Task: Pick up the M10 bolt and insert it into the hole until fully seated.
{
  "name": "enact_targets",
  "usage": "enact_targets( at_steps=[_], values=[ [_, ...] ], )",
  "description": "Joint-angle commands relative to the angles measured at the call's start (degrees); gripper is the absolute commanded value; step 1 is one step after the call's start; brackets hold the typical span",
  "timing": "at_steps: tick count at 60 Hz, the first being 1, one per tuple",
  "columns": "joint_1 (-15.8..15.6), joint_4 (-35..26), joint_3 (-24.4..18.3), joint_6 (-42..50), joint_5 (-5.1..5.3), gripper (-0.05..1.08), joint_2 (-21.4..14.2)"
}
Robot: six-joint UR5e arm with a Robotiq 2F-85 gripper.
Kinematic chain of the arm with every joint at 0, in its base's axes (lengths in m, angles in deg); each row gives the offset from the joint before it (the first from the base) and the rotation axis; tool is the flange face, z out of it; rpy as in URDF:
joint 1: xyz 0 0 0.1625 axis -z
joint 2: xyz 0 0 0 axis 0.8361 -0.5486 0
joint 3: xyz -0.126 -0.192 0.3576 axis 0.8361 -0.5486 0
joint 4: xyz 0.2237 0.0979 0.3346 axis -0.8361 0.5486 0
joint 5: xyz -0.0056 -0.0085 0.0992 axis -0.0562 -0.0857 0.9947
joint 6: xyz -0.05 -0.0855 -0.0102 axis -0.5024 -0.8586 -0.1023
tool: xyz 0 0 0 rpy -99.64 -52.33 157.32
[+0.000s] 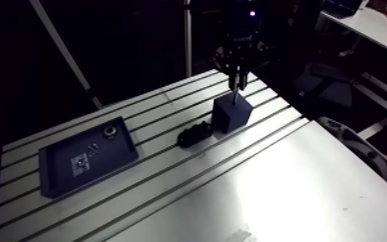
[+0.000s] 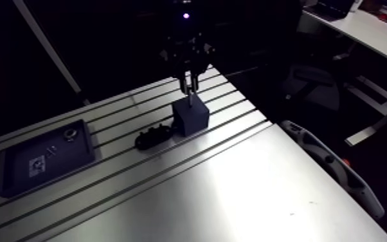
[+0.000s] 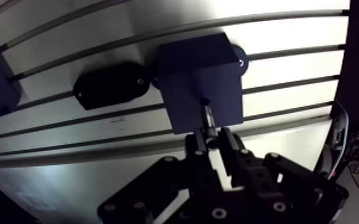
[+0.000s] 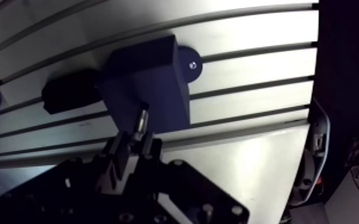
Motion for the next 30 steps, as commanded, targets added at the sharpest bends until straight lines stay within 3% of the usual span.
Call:
enact_targets(
  at_steps=[1,30],
  values=[
    [0.0,0.3,0.4,0.0,-0.01,1.08,0.0],
    [0.1,0.6,0.4,-0.1,-0.09,1.08,0.1]
  ],
)
